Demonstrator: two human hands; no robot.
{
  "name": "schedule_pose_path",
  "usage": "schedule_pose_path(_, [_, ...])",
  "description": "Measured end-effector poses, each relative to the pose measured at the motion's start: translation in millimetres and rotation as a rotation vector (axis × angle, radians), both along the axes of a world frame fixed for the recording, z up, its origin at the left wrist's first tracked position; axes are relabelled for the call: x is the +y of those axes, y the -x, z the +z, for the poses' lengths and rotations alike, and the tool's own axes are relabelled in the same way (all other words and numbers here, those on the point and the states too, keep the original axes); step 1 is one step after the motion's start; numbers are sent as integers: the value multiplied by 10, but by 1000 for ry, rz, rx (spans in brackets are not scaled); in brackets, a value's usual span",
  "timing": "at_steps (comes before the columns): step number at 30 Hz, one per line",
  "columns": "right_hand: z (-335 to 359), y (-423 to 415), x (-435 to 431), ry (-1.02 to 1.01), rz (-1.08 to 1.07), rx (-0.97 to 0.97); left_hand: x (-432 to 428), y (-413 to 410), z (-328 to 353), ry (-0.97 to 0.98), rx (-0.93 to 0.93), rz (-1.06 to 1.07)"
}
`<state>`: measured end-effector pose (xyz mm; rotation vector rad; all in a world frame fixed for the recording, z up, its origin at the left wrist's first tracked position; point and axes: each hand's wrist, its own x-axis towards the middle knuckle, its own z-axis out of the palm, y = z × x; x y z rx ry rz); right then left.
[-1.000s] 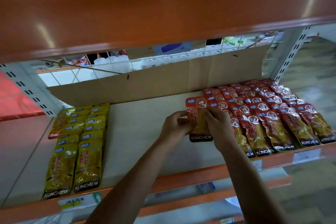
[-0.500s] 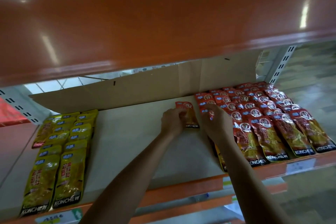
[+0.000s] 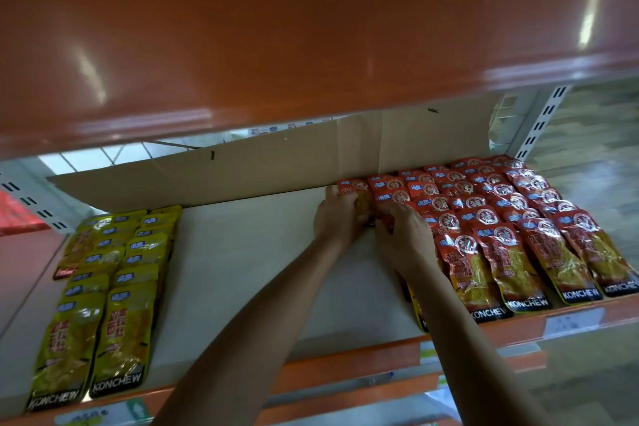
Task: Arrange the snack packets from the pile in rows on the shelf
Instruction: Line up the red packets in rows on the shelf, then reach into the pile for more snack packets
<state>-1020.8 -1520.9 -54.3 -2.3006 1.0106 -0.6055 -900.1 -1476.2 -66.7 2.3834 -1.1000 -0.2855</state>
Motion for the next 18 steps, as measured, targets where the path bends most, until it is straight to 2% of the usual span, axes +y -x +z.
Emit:
schedule_pose_path(11, [10,23,94,16,-8,-4,124,-24,-23,-11,-145,2])
schedule_pose_path(18, [76,-328,507,48,115,-6,671,-198,116,32,-228,58])
